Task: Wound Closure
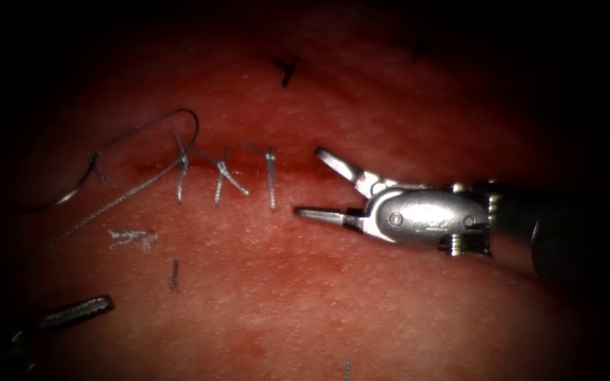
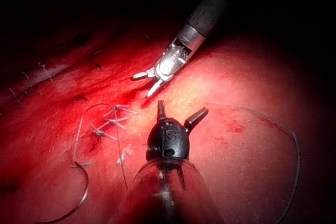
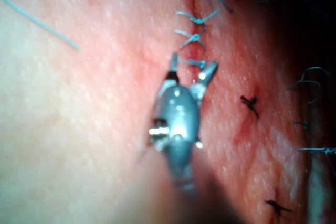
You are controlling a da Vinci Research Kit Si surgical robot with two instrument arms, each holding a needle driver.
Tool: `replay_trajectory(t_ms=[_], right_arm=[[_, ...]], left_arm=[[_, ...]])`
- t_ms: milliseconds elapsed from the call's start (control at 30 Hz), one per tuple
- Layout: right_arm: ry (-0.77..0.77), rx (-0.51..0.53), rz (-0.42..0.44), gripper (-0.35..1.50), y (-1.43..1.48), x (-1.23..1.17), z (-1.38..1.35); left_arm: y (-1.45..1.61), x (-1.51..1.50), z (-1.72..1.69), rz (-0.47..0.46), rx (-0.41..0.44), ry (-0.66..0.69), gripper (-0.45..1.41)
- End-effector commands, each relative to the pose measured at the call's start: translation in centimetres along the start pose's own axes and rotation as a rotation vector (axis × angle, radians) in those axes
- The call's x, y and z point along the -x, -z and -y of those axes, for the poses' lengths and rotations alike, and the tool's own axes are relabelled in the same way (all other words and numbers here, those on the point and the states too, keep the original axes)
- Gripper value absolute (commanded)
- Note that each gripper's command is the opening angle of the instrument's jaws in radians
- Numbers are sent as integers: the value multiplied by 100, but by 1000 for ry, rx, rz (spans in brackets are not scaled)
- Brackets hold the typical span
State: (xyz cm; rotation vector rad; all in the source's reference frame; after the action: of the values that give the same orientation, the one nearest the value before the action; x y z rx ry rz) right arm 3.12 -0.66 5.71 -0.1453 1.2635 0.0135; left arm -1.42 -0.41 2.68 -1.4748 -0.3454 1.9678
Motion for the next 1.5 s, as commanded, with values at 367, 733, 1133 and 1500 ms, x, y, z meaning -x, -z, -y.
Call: replay_trajectory(t_ms=[367,733,1133,1500], right_arm=[[-58,-10,145,116,34,11,-10],[-100,-73,193,88,56,-20,-17],[-101,-75,191,91,57,-24,-15],[-103,-72,192,91,55,-27,-13]], left_arm=[[27,-5,83,113,-199,-184,24],[36,79,175,306,-285,-198,66],[41,152,195,448,-248,-173,68],[42,198,195,603,-206,-164,-41]])
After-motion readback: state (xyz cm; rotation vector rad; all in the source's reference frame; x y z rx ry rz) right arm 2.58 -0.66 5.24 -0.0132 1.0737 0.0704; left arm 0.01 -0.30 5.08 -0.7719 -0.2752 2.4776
